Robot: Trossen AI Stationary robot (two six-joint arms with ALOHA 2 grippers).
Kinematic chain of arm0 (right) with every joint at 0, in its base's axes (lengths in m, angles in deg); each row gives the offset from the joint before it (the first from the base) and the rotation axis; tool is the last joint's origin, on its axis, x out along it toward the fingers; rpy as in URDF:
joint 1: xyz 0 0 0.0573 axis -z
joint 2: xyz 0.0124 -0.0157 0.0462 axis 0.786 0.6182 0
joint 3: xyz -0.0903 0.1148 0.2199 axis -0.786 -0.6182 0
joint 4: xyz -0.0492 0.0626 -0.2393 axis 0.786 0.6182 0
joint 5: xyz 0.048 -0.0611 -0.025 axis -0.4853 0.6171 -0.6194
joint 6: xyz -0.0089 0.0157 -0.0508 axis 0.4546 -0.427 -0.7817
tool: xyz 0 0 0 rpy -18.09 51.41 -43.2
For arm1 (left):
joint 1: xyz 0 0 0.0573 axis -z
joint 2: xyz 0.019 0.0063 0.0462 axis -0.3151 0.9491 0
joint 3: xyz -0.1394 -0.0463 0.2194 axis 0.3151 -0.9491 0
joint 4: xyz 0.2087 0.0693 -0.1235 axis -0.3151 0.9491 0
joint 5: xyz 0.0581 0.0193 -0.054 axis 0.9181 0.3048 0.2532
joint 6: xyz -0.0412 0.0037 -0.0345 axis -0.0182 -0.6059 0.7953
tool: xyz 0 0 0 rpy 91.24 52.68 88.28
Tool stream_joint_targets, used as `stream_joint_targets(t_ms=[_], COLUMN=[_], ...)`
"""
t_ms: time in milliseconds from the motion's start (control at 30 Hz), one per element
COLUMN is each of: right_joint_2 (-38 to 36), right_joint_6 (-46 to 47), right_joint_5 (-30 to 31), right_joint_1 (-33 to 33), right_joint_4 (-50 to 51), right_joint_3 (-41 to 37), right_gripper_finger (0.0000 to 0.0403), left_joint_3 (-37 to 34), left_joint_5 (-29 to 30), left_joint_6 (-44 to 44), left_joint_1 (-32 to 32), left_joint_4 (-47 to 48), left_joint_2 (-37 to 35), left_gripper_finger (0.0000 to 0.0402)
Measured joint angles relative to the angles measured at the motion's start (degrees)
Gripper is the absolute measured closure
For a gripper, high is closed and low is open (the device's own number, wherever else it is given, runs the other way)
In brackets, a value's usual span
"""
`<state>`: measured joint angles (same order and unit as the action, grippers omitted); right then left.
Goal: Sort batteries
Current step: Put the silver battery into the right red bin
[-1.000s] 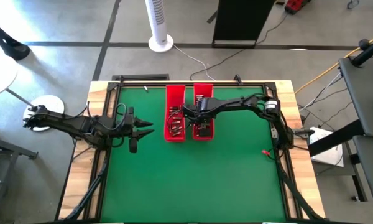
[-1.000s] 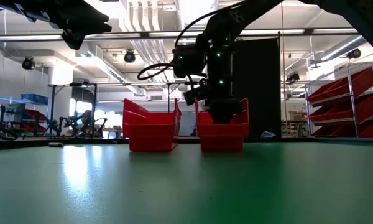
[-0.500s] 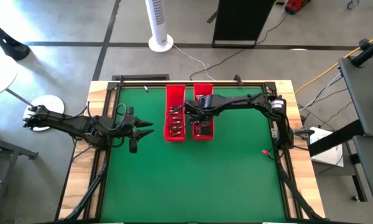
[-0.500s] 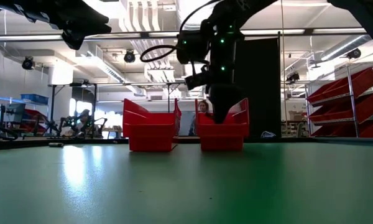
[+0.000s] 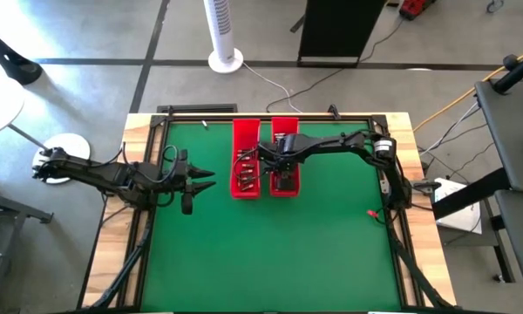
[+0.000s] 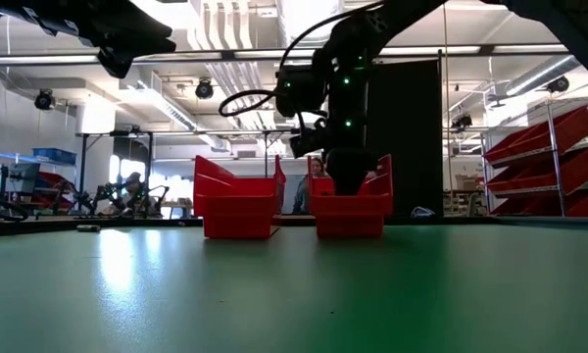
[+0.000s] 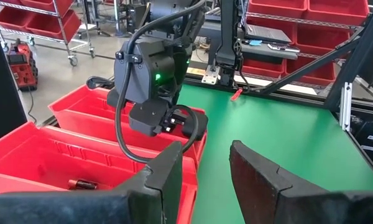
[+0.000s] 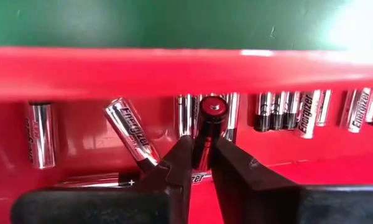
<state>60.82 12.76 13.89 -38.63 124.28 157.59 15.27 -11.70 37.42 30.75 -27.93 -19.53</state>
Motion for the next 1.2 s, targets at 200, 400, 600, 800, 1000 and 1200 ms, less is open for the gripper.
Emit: stream_joint_targets(t_ms=[200, 400, 600, 800, 1000, 1200], right_joint_2=[0.31, 1.49, 1.70, 1.73, 1.73, 1.77], right_joint_6=[-0.28, 0.05, 0.07, 0.08, 0.14, 1.01], right_joint_5=[-0.02, 0.00, 0.04, 0.03, -0.02, -0.03], right_joint_1=[0.11, 0.09, 0.09, 0.09, 0.09, 0.09], right_joint_4=[-0.05, -0.17, -0.17, -0.20, -0.24, -0.24], right_joint_3=[-0.11, -0.17, -0.13, -0.13, -0.13, -0.13], right_gripper_finger=[0.0358, 0.0361, 0.0346, 0.0355, 0.0378, 0.0378], left_joint_3=[0.00, 0.00, 0.00, 0.00, 0.00, -0.01], left_joint_5=[0.00, 0.01, 0.02, 0.02, 0.02, 0.02], left_joint_6=[0.00, 0.00, 0.00, -0.02, -0.02, -0.02], left_joint_1=[0.00, 0.00, 0.01, 0.00, 0.00, 0.01], left_joint_4=[0.00, 0.00, 0.00, 0.00, 0.00, 0.00], left_joint_2=[0.00, 0.00, 0.00, 0.00, 0.00, 0.00], left_gripper_finger=[0.0288, 0.0288, 0.0288, 0.0288, 0.0288, 0.0288])
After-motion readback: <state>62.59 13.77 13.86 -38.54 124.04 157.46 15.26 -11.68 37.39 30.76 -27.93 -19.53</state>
